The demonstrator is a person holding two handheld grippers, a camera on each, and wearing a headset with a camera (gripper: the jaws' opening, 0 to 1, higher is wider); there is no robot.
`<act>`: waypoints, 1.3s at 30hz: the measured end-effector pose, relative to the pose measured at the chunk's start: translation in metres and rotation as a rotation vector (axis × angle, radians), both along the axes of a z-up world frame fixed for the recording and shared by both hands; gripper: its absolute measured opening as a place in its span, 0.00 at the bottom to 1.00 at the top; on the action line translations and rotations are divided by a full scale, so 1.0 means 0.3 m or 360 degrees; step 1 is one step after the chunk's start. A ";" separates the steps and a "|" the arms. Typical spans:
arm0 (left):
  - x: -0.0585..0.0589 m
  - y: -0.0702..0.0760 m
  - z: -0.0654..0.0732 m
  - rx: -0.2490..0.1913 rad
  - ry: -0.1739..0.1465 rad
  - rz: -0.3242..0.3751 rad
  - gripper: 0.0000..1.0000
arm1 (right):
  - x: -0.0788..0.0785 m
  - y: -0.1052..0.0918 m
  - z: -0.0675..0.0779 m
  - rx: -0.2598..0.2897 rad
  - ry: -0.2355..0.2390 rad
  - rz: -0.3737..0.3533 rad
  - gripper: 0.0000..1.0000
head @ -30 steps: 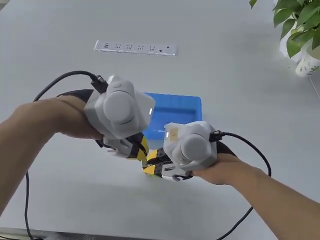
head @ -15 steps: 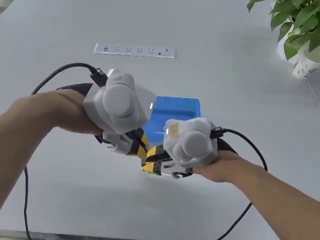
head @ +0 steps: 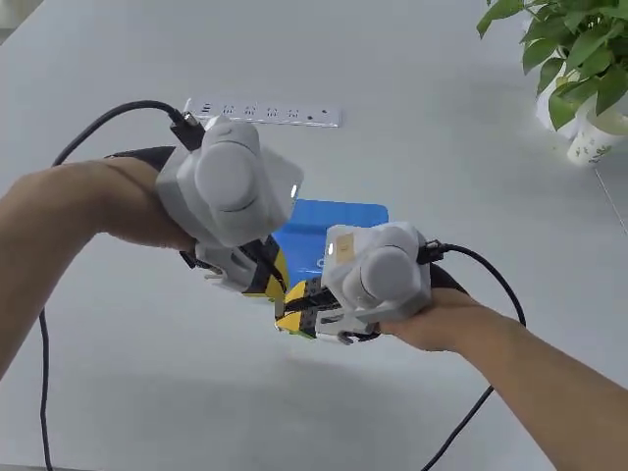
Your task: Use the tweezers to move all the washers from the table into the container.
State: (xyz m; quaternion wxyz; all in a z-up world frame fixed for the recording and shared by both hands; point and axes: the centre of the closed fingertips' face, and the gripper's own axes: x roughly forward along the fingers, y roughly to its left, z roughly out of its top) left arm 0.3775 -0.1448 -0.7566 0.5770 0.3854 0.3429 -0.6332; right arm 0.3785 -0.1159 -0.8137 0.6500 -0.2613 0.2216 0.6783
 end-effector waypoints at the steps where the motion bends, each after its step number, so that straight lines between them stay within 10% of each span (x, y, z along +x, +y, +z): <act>1: 0.005 0.000 0.005 0.0001 -0.0004 -0.0003 0.05 | 0.004 -0.001 0.006 0.0001 -0.0006 -0.0001 0.09; 39: 0.195 -0.015 0.114 -0.0024 -0.0101 -0.0050 0.05 | 0.206 -0.020 0.119 0.0018 -0.0132 -0.0047 0.09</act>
